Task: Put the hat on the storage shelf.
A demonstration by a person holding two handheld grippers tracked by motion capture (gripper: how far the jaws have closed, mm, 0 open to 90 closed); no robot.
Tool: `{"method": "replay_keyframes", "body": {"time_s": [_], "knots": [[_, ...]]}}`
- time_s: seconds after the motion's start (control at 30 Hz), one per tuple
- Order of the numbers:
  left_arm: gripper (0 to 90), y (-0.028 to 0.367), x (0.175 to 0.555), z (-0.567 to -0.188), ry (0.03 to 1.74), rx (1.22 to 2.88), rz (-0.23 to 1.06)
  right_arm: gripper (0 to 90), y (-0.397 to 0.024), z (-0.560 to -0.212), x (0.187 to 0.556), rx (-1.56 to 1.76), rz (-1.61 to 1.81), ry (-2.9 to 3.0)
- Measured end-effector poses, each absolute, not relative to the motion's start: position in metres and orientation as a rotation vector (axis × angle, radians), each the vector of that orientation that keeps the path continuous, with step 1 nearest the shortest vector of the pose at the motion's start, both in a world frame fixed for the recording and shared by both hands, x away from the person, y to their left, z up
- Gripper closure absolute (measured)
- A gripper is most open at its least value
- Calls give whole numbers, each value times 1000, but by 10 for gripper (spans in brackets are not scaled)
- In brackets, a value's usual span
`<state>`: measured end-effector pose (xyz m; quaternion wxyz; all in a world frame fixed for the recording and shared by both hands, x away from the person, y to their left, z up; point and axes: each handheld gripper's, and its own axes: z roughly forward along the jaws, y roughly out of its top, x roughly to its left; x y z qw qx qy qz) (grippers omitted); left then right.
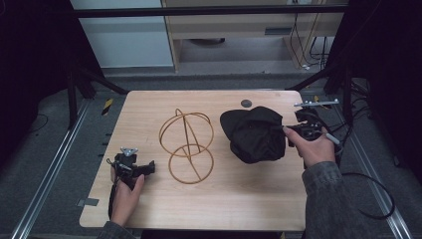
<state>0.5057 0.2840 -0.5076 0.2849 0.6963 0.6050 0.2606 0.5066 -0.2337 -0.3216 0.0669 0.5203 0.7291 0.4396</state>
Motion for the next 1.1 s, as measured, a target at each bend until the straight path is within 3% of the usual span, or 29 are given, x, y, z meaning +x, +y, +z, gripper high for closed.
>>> {"method": "replay_keyframes", "body": {"time_s": [1.1], "knots": [[0, 284, 506, -508, 1615, 1863, 694, 862, -200, -230, 491, 1374, 1549, 2016]]}}
